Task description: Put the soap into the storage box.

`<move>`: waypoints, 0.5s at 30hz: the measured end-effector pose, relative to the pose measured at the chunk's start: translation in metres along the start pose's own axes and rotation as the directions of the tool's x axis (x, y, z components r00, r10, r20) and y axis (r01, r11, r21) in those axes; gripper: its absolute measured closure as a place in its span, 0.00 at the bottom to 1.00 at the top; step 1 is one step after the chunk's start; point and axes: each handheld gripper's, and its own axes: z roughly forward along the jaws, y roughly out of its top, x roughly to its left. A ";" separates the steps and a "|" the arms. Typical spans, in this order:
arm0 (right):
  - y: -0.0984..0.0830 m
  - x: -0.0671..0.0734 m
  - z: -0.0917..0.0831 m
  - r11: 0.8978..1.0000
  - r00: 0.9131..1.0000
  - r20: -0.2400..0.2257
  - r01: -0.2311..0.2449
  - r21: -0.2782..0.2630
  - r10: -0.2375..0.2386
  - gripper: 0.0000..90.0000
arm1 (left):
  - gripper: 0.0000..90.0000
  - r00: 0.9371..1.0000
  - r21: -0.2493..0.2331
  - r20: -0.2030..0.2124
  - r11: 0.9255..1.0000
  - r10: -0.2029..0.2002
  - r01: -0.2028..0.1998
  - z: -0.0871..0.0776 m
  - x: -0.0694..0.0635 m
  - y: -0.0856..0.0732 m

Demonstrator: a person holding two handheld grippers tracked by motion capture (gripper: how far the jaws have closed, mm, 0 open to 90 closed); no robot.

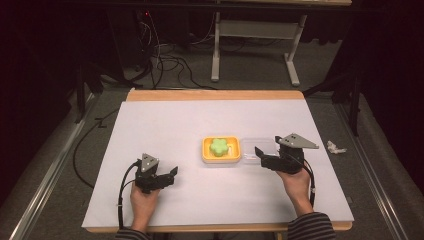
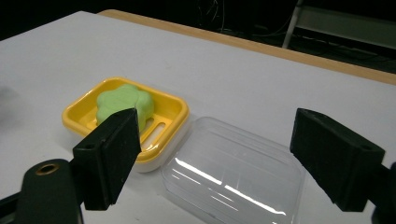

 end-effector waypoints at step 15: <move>-0.010 -0.011 -0.017 0.999 0.999 0.022 -0.033 0.002 0.033 0.20 | 0.23 1.000 0.004 -0.002 1.000 0.004 -0.004 0.000 0.000 0.000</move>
